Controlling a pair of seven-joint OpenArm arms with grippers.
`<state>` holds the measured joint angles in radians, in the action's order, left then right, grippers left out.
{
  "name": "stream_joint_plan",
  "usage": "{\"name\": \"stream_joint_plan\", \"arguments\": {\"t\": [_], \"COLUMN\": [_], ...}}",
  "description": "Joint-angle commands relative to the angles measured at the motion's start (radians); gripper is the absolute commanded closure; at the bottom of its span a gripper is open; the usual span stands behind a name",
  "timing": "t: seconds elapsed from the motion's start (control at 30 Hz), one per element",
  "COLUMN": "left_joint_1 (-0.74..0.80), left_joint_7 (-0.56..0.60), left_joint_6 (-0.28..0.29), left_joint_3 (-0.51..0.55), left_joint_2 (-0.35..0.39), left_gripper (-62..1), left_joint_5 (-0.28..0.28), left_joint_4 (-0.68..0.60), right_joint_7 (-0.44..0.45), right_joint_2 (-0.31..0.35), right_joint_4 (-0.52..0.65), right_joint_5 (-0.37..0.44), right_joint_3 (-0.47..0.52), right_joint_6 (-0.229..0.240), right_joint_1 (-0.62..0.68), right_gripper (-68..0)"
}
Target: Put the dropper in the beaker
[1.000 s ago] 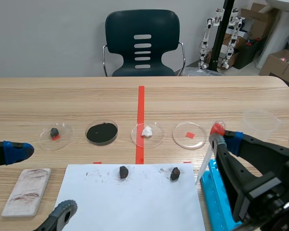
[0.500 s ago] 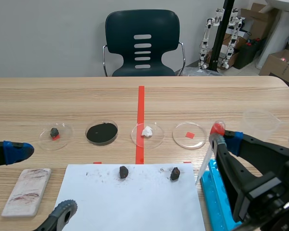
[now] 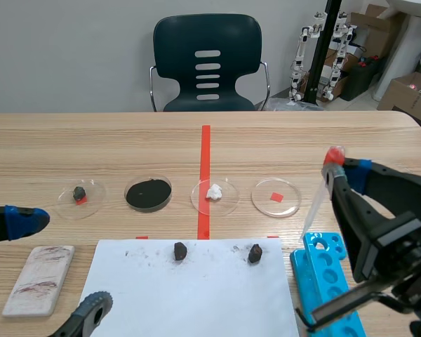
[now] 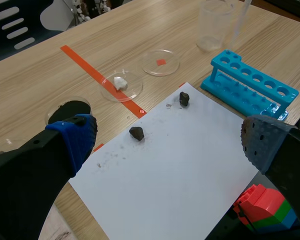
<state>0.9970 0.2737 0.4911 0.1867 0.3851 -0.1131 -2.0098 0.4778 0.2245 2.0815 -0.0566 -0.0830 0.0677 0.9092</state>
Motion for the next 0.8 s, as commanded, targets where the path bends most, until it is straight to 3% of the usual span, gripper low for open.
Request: {"name": "stream_joint_plan", "arguments": {"t": [0.0,0.17,0.33,0.5,0.7,0.77], "left_joint_1": [-0.003,-0.003,-0.003,-0.003,-0.003,-0.003], "left_joint_7": [0.014,0.014,0.014,0.014,0.014,0.014], "left_joint_6": [-0.002,-0.002,-0.002,-0.002,-0.002,-0.002], "left_joint_3": [0.006,0.006,0.006,0.006,0.006,0.006], "left_joint_2": [-0.002,-0.002,-0.002,-0.002,-0.002,-0.002], "left_gripper": [-60.5,-60.5,-60.5,-60.5,-60.5,-60.5], "left_joint_5": [-0.010,-0.010,-0.010,-0.010,-0.010,-0.010], "left_joint_4": [-0.005,-0.005,-0.005,-0.005,-0.005,-0.005], "right_joint_7": [-0.005,-0.075,-0.082,-0.122,-0.137,-0.147], "right_joint_2": [-0.001,-0.033,-0.084,-0.089,-0.089,-0.089], "right_joint_4": [0.007,-0.024,-0.110,-0.208,-0.341,-0.374], "right_joint_5": [0.010,0.027,0.031,0.148,0.156,0.156], "right_joint_3": [0.021,0.073,0.135,0.194,0.259,0.278], "right_joint_6": [-0.001,-0.001,-0.001,0.002,0.014,0.040], "right_joint_1": [-0.038,-0.154,-0.279,-0.402,-0.544,-0.586], "right_gripper": [-2.4,-2.4,-2.4,-2.4,-2.4,-2.4]}}
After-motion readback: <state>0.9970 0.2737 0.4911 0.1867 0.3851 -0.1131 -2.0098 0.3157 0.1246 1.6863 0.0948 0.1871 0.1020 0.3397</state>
